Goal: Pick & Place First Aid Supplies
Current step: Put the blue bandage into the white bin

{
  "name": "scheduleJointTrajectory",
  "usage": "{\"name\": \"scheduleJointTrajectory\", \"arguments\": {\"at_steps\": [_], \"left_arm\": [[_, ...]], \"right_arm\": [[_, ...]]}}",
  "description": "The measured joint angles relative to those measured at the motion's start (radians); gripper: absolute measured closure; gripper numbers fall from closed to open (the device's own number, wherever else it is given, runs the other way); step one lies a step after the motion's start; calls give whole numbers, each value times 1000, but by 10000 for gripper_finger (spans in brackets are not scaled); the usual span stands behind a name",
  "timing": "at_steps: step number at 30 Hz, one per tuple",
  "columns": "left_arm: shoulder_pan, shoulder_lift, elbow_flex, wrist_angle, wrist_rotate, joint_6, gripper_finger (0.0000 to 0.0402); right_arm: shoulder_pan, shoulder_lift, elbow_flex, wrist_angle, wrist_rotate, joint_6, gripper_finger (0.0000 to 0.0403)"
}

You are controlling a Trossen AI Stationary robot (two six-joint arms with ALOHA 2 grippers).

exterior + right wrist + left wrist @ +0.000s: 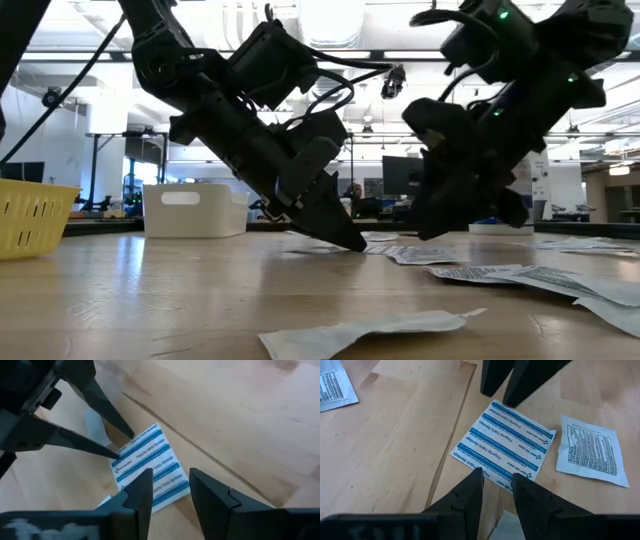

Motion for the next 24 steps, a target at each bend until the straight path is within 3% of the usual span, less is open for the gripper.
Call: {"name": "scheduleJointTrajectory", "arguments": {"at_steps": [8, 24], "left_arm": [[0, 0, -2, 5, 7, 2, 280], [1, 0, -2, 19, -13, -14, 280]], "right_arm": [[-26, 31, 50, -122, -28, 28, 275], [-32, 31, 49, -120, -200, 112, 289]]}}
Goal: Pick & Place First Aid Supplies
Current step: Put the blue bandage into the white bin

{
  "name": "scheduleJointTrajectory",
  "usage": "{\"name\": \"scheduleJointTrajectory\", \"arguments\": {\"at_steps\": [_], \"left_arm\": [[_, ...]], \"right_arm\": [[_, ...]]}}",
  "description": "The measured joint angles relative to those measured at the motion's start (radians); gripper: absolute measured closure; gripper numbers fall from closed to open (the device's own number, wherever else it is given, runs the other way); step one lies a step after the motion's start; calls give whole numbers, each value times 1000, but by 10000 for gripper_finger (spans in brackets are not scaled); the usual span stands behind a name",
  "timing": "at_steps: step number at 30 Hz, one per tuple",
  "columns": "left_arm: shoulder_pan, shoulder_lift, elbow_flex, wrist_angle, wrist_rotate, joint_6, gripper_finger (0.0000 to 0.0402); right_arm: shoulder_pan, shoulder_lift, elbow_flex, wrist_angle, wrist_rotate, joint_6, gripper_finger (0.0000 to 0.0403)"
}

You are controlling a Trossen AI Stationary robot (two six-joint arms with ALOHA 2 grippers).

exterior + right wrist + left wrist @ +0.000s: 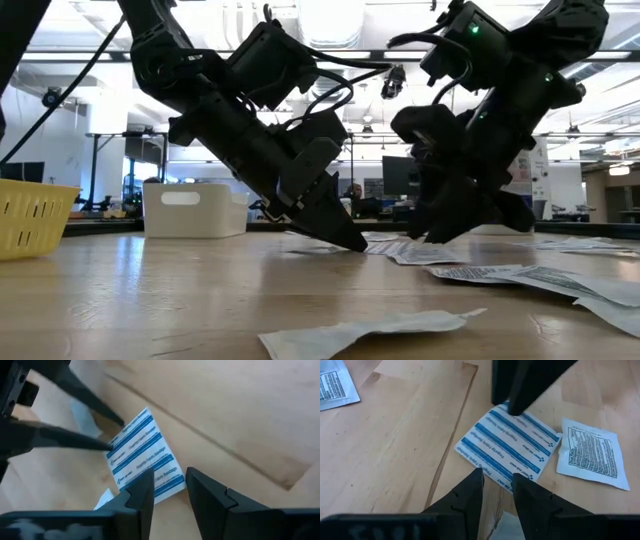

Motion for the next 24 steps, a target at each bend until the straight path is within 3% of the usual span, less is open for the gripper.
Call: {"name": "scheduleJointTrajectory", "arguments": {"at_steps": [24], "left_arm": [[0, 0, 1, 0, -6, 6, 280]], "right_arm": [[6, 5, 15, 60, -177, 13, 303]]}}
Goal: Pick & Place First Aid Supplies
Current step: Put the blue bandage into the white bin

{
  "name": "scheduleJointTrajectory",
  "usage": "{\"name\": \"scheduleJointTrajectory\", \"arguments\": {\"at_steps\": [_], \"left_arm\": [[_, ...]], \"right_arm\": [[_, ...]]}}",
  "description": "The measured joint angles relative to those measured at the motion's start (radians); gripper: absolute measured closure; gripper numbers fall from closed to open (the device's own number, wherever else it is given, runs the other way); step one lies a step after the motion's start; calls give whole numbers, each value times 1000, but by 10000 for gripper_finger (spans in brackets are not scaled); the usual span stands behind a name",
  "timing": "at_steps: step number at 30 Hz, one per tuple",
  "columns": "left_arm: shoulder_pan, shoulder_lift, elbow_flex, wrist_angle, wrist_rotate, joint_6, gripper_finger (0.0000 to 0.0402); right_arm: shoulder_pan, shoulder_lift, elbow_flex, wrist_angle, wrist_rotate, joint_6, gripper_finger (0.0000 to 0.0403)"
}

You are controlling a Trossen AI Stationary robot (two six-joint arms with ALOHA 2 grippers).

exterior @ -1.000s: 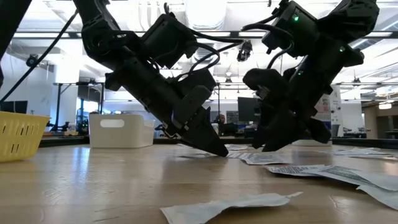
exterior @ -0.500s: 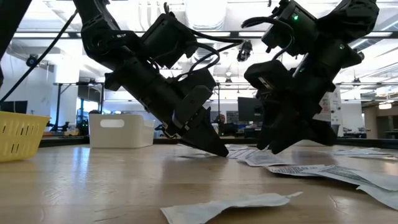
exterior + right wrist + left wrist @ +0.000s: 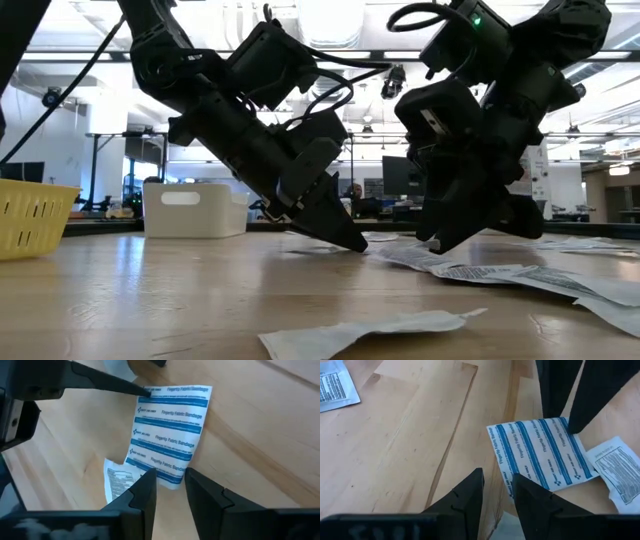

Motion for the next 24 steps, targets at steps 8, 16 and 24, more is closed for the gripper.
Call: {"name": "scheduleJointTrajectory", "arguments": {"at_steps": [8, 16, 24], "left_arm": [[-1, 0, 0, 7, 12, 25, 280], [-6, 0, 0, 12, 53, 41, 280], [-18, 0, 0, 8, 80, 55, 280]], "right_arm": [[0, 20, 0, 46, 10, -6, 302], [-2, 53, 0, 132, 10, -7, 304], [-7, 53, 0, 151, 19, -29, 308]]}}
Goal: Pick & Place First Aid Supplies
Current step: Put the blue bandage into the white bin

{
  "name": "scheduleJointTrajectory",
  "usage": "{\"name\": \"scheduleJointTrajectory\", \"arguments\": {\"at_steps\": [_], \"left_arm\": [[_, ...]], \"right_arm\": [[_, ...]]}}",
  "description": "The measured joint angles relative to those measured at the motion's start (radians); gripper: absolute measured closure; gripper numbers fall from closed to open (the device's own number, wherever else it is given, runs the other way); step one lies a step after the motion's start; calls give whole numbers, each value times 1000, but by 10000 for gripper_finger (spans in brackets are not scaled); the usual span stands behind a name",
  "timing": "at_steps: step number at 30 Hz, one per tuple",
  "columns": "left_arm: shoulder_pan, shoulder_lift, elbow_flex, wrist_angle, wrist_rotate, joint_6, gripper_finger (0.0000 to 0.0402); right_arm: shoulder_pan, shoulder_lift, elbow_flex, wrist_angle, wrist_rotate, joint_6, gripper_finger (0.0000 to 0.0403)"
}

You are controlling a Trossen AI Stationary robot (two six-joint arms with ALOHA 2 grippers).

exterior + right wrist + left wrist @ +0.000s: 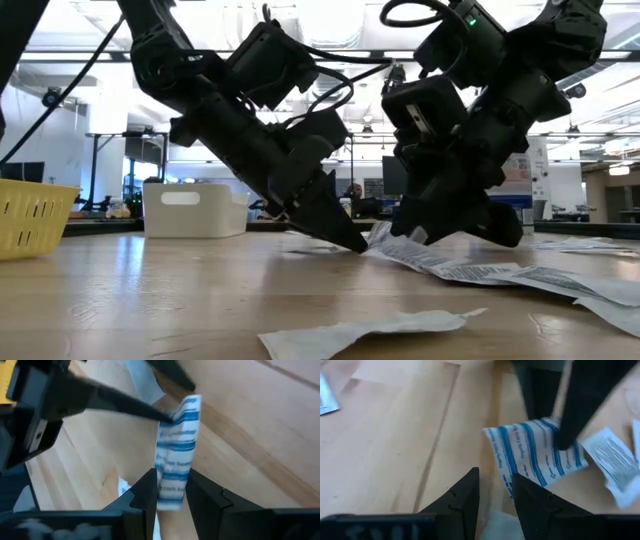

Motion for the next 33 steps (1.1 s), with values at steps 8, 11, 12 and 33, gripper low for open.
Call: {"name": "scheduleJointTrajectory", "arguments": {"at_steps": [8, 11, 12, 33], "left_arm": [[-23, -25, 0, -5, 63, 72, 280], [-23, -28, 0, -9, 63, 77, 280], [-23, -28, 0, -9, 60, 77, 280], [-23, -30, 0, -11, 41, 49, 280]], "right_arm": [[-18, 0, 1, 57, -67, -48, 312], [-21, -1, 1, 73, -98, -48, 312], [-21, -1, 1, 73, -102, -49, 314], [-20, -2, 1, 60, -126, -92, 394]]}}
